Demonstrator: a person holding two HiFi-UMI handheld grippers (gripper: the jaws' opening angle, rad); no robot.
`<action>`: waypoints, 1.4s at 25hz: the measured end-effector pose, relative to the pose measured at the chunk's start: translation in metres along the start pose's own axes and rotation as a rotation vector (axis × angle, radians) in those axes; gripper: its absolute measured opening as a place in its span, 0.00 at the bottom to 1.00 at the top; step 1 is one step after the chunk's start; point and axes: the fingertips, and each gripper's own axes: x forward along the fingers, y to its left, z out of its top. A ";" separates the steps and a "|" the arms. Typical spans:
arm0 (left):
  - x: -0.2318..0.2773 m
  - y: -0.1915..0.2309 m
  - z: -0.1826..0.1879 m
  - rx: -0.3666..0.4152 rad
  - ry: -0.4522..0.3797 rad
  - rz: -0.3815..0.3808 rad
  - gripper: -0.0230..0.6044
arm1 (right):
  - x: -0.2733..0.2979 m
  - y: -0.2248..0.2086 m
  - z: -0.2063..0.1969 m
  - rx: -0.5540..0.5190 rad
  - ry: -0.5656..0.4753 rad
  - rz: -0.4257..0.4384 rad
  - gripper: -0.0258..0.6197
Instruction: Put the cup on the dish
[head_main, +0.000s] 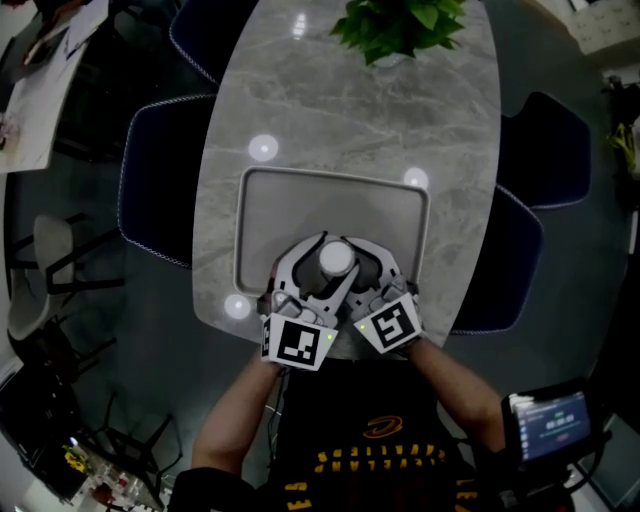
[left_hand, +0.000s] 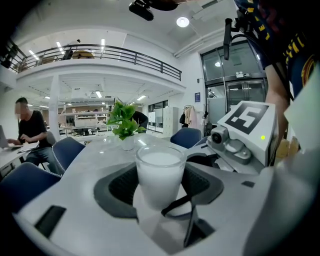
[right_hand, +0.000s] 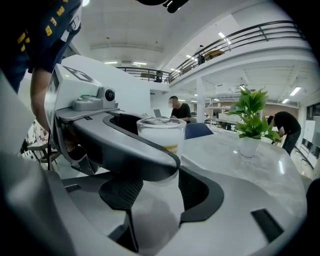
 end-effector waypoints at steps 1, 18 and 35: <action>0.002 0.000 -0.004 0.000 0.000 -0.003 0.45 | 0.003 0.000 -0.002 -0.002 0.011 0.001 0.39; 0.014 0.006 -0.036 -0.010 0.020 -0.028 0.45 | 0.021 -0.001 -0.039 -0.047 0.187 -0.001 0.39; 0.022 0.011 -0.064 -0.052 0.068 -0.031 0.45 | 0.020 -0.005 -0.053 -0.038 0.290 -0.025 0.39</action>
